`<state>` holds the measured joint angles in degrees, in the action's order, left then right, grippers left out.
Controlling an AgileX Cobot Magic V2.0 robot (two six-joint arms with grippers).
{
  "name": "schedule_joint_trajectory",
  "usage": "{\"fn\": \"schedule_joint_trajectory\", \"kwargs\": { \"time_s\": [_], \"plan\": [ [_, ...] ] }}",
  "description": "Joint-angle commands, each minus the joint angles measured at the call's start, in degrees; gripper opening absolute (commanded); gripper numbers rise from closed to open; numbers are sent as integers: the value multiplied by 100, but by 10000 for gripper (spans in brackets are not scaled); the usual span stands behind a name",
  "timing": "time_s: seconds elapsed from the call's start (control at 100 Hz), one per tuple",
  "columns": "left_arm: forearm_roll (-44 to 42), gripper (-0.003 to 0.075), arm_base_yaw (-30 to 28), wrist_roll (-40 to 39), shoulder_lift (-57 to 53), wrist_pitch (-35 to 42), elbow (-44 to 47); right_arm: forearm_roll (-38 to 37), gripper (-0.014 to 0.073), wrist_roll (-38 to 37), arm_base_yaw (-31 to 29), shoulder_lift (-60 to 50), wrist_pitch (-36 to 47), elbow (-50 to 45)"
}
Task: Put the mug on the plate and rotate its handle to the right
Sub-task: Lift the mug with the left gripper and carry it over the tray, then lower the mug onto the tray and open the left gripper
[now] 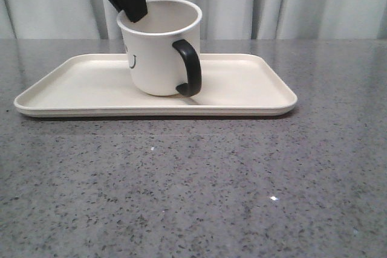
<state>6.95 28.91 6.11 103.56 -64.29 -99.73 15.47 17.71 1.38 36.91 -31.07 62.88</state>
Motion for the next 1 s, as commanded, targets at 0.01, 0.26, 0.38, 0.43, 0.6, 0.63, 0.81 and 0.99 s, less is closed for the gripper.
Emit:
{"fn": "schedule_joint_trajectory", "kwargs": {
  "time_s": [0.01,0.26,0.38,0.43,0.6,0.63,0.81,0.99],
  "plan": [
    [125,-10,40,3,-182,103,-192,-3,309,41,-35,68,416,121],
    [125,-10,40,3,-106,71,-192,-3,309,41,-35,68,416,121],
    [125,-10,40,3,-106,60,-192,-3,309,41,-35,68,411,121],
    [125,-8,40,3,-106,60,-192,-3,309,41,-35,68,411,121],
    [125,8,40,3,-106,10,-203,-3,309,41,-35,68,405,121],
    [125,20,40,3,-106,-33,-216,-3,309,41,-35,68,405,121],
    [125,155,27,3,-106,-152,-489,-3,309,41,-35,68,393,121],
    [125,279,27,3,-106,-248,-844,-3,309,41,-35,68,363,121]
  ]
}}
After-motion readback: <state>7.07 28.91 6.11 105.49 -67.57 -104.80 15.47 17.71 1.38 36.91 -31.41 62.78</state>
